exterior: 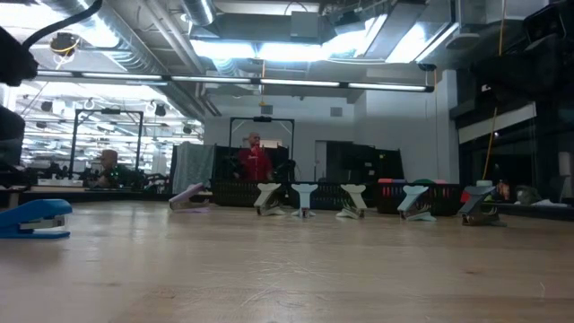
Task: Pick and place Stapler, Stapler remover, tape
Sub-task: Put the yellow stapler into the middle black bin
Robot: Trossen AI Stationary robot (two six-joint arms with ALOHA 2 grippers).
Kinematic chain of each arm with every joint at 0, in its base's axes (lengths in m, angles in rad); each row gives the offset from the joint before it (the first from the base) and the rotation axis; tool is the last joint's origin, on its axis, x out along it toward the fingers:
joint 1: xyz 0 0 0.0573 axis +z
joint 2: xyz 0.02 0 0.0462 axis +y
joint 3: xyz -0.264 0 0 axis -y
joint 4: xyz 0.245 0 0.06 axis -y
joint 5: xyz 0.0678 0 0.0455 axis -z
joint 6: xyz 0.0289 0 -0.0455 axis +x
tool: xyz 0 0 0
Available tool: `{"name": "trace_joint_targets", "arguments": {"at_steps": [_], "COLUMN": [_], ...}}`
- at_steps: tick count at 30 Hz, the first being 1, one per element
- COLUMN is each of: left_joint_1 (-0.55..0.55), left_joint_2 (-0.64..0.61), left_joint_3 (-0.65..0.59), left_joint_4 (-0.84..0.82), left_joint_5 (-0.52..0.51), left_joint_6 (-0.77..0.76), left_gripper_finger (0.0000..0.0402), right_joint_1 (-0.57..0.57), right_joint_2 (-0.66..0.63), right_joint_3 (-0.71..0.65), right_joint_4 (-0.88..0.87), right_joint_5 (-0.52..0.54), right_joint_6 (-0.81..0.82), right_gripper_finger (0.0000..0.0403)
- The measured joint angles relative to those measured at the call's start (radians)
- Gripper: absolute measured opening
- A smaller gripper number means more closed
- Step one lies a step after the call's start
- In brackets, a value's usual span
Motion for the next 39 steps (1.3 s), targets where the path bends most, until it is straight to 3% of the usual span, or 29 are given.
{"name": "trace_joint_targets", "arguments": {"at_steps": [9,21,30,39], "left_joint_1": [-0.002,-0.003,-0.002,0.035], "left_joint_2": [0.065,0.13,0.131,0.095], "left_joint_3": [0.0,0.001,0.001,0.0], "left_joint_4": [0.086,0.079,0.075,0.083], "left_joint_5": [0.006,0.054,0.054,0.08], "left_joint_6": [0.018,0.006,-0.016,-0.012], "left_gripper_finger": [0.0139,0.0138,0.0069,0.0069], "right_joint_1": [0.0,0.0,0.0,0.0], "right_joint_2": [0.0,0.0,0.0,0.0], "right_joint_3": [0.0,0.0,0.0,0.0], "right_joint_4": [0.0,0.0,0.0,0.0], "right_joint_5": [0.0,0.0,0.0,0.0], "right_joint_6": [0.0,0.0,0.0,0.0], "right_gripper_finger": [0.0039,0.0039,0.0039,0.0039]}}
